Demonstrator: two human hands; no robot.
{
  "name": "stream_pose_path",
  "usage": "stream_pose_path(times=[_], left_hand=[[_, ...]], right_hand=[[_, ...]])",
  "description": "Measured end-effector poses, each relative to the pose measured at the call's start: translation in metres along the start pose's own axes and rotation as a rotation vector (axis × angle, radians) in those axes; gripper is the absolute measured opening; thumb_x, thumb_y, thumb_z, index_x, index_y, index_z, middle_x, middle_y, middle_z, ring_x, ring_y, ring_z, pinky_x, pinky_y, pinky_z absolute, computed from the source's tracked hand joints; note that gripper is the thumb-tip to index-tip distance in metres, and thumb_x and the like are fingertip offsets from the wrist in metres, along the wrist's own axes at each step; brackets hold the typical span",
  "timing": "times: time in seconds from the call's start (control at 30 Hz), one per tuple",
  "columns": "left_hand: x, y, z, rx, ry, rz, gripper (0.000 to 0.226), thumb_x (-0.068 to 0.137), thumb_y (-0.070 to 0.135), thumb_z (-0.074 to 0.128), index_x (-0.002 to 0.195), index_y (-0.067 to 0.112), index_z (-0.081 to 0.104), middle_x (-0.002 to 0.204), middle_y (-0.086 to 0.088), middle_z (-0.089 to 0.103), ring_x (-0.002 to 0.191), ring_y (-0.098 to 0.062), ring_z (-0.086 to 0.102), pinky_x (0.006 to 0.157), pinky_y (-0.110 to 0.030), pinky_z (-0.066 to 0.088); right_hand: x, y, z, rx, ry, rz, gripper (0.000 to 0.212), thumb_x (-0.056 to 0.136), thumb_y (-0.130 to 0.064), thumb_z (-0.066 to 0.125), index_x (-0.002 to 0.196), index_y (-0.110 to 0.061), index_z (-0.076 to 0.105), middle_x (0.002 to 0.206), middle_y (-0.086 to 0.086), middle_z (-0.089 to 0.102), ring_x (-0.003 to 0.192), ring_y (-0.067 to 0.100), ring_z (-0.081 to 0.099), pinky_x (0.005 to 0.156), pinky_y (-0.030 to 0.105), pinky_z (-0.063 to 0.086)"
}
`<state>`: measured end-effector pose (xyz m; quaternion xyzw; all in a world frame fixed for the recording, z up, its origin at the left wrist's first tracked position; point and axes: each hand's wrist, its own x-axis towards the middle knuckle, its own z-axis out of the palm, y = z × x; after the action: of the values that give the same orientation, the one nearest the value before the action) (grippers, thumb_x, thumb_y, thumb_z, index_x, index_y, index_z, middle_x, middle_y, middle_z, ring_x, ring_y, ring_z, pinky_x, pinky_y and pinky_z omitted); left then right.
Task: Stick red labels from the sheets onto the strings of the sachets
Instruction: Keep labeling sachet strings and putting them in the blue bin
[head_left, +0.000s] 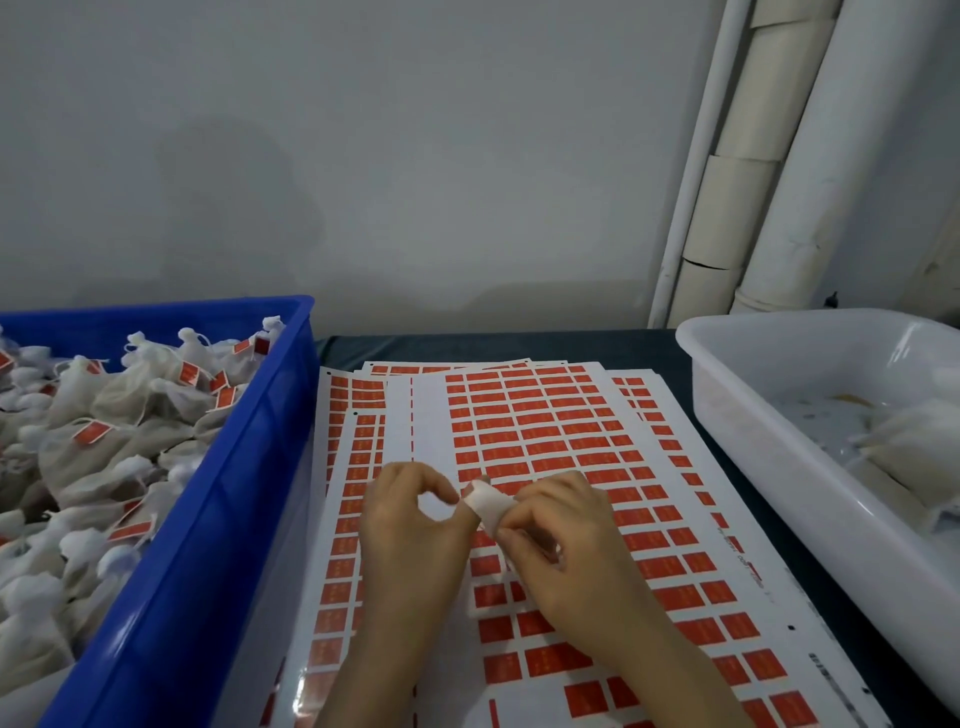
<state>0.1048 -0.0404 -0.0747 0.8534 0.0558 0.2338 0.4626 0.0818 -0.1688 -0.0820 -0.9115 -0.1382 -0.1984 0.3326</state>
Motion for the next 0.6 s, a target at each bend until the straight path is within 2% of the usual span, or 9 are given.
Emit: stream_pose_path(times=[0.07, 0.13, 0.2, 0.27, 0.3, 0.33, 0.37, 0.47, 0.6], left_hand=[[-0.0020, -0.0014, 0.0017, -0.052, -0.062, -0.136, 0.028, 0.080, 0.011, 0.070, 0.061, 0.023, 0.053, 0.069, 0.011, 0.055, 0.067, -0.012, 0.052, 0.058, -0.013, 0.034], [-0.0018, -0.0010, 0.0035, -0.098, -0.141, -0.239, 0.030, 0.086, 0.014, 0.063, 0.058, 0.019, 0.055, 0.060, 0.003, 0.055, 0.058, -0.014, 0.052, 0.051, -0.014, 0.035], [-0.0005, 0.0006, 0.0035, -0.178, -0.218, -0.313, 0.031, 0.090, 0.016, 0.059, 0.060, 0.020, 0.057, 0.057, 0.005, 0.058, 0.054, -0.014, 0.054, 0.046, -0.014, 0.037], [0.0012, 0.0010, 0.0043, -0.293, -0.295, -0.380, 0.018, 0.092, 0.012, 0.055, 0.075, 0.014, 0.063, 0.073, 0.001, 0.067, 0.058, -0.014, 0.059, 0.045, -0.013, 0.041], [0.0013, 0.0036, 0.0027, -0.304, -0.345, -0.415, 0.011, 0.093, 0.007, 0.053, 0.091, 0.007, 0.063, 0.091, -0.007, 0.068, 0.069, -0.017, 0.061, 0.053, -0.016, 0.045], [0.0010, 0.0010, 0.0036, -0.317, -0.399, -0.431, 0.016, 0.093, 0.002, 0.049, 0.106, 0.000, 0.059, 0.104, -0.014, 0.063, 0.080, -0.020, 0.060, 0.061, -0.017, 0.046], [0.0001, 0.0012, 0.0036, -0.362, -0.440, -0.459, 0.019, 0.093, -0.002, 0.047, 0.110, -0.004, 0.056, 0.107, -0.016, 0.059, 0.086, -0.023, 0.060, 0.070, -0.021, 0.048], [-0.0032, 0.0004, 0.0039, -0.422, -0.448, -0.493, 0.007, 0.093, 0.003, 0.048, 0.096, 0.006, 0.054, 0.098, -0.008, 0.057, 0.080, -0.017, 0.055, 0.088, -0.028, 0.045], [-0.0046, -0.0020, 0.0063, -0.585, -0.367, -0.481, 0.014, 0.089, 0.021, 0.059, 0.079, 0.029, 0.066, 0.078, 0.013, 0.069, 0.079, -0.012, 0.063, 0.069, -0.024, 0.048]], right_hand=[[0.0005, -0.0012, 0.0011, -0.084, 0.099, -0.045, 0.005, 0.080, -0.030, 0.060, 0.079, -0.026, 0.062, 0.090, -0.014, 0.061, 0.087, 0.000, 0.047, 0.088, 0.018, 0.033], [0.0026, -0.0006, -0.0002, -0.155, 0.165, -0.084, 0.005, 0.077, -0.029, 0.064, 0.077, -0.024, 0.065, 0.087, -0.011, 0.065, 0.087, 0.005, 0.052, 0.086, 0.019, 0.032], [0.0040, 0.0007, -0.0016, -0.196, 0.189, -0.102, 0.005, 0.076, -0.029, 0.066, 0.077, -0.024, 0.066, 0.087, -0.010, 0.066, 0.086, 0.010, 0.057, 0.084, 0.021, 0.033], [0.0045, 0.0008, -0.0015, -0.225, 0.202, -0.114, 0.005, 0.076, -0.029, 0.068, 0.077, -0.025, 0.066, 0.087, -0.011, 0.067, 0.085, 0.011, 0.058, 0.083, 0.024, 0.036], [0.0047, 0.0002, -0.0010, -0.235, 0.211, -0.123, 0.005, 0.076, -0.030, 0.068, 0.078, -0.025, 0.067, 0.087, -0.011, 0.067, 0.085, 0.011, 0.059, 0.082, 0.026, 0.037], [0.0047, -0.0005, -0.0004, -0.243, 0.222, -0.132, 0.006, 0.077, -0.030, 0.066, 0.078, -0.025, 0.067, 0.087, -0.011, 0.067, 0.085, 0.011, 0.059, 0.082, 0.027, 0.038], [0.0051, -0.0017, -0.0001, -0.248, 0.229, -0.136, 0.007, 0.077, -0.031, 0.063, 0.078, -0.025, 0.067, 0.087, -0.012, 0.067, 0.084, 0.010, 0.060, 0.082, 0.028, 0.039], [0.0060, -0.0028, -0.0002, -0.264, 0.238, -0.140, 0.010, 0.077, -0.031, 0.061, 0.079, -0.025, 0.069, 0.086, -0.011, 0.068, 0.084, 0.011, 0.060, 0.083, 0.027, 0.037], [0.0038, -0.0036, 0.0016, -0.244, 0.225, -0.118, 0.011, 0.075, -0.030, 0.062, 0.080, -0.024, 0.070, 0.087, -0.010, 0.068, 0.085, 0.011, 0.061, 0.085, 0.024, 0.035]])
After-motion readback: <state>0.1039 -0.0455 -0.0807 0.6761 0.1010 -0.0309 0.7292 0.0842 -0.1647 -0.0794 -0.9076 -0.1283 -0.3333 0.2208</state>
